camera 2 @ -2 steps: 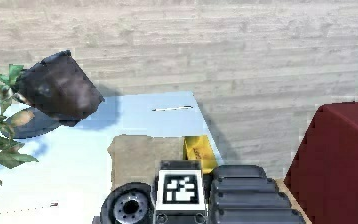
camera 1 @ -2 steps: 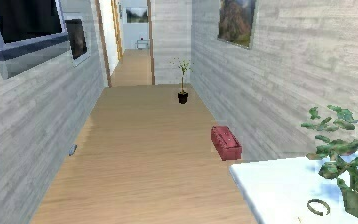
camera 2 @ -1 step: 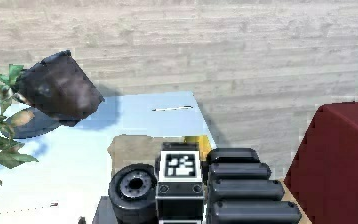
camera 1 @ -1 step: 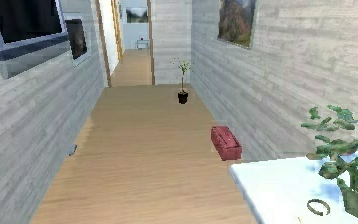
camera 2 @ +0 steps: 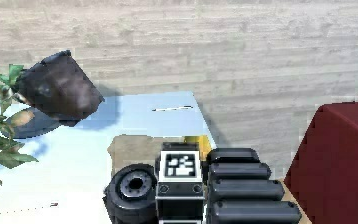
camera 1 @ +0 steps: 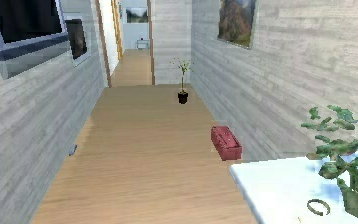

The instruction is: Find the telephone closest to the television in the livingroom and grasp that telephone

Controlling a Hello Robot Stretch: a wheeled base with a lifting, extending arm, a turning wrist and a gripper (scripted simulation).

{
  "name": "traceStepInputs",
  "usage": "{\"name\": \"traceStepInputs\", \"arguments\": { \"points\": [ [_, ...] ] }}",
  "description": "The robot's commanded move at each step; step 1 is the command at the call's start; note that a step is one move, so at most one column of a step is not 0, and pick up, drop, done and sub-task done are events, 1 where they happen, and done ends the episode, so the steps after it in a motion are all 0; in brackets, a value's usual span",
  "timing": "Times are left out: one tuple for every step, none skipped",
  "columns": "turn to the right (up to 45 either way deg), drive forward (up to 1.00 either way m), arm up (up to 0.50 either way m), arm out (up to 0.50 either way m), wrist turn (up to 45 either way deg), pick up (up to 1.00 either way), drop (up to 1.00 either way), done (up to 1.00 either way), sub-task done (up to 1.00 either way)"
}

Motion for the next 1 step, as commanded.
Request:
{"name": "traceStepInputs", "arguments": {
  "points": [
    [0.0,0.00,0.00,0.00,45.0,0.00,0.00,0.00,0.00]
  ]
}}
